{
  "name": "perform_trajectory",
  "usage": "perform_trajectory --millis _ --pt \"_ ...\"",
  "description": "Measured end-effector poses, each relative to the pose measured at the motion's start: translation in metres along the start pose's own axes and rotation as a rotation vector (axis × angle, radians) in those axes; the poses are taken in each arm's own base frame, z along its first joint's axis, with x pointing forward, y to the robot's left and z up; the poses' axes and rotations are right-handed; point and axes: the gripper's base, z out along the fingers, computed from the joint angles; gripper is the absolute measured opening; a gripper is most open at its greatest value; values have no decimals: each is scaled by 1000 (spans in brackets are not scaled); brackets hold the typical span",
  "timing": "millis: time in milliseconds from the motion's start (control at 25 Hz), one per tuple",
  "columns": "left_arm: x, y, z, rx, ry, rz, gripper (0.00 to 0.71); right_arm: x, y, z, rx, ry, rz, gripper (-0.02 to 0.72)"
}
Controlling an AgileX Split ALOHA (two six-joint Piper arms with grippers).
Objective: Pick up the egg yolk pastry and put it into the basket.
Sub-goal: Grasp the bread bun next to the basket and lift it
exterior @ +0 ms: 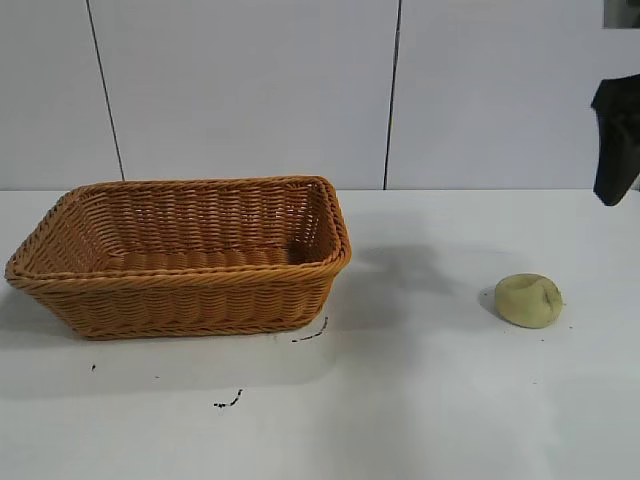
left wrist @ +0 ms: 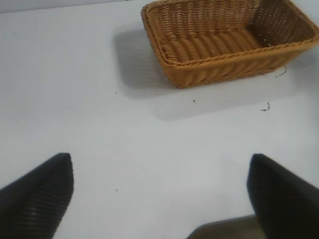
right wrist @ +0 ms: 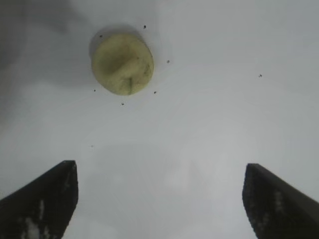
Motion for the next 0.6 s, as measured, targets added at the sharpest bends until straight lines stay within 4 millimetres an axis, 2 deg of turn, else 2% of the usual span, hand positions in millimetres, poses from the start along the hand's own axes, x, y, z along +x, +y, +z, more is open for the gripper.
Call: perform_trajectory --millis 80,200,400,600 --pt "0 0 0 0 0 0 695 -10 0 14 6 4 -8 621" --pt "0 0 0 0 0 0 695 -20 11 34 4 13 -41 621" --pt "0 0 0 0 0 0 695 -25 32 60 -13 20 -92 621" --pt "0 0 0 0 0 0 695 -28 33 91 -18 40 -83 621"
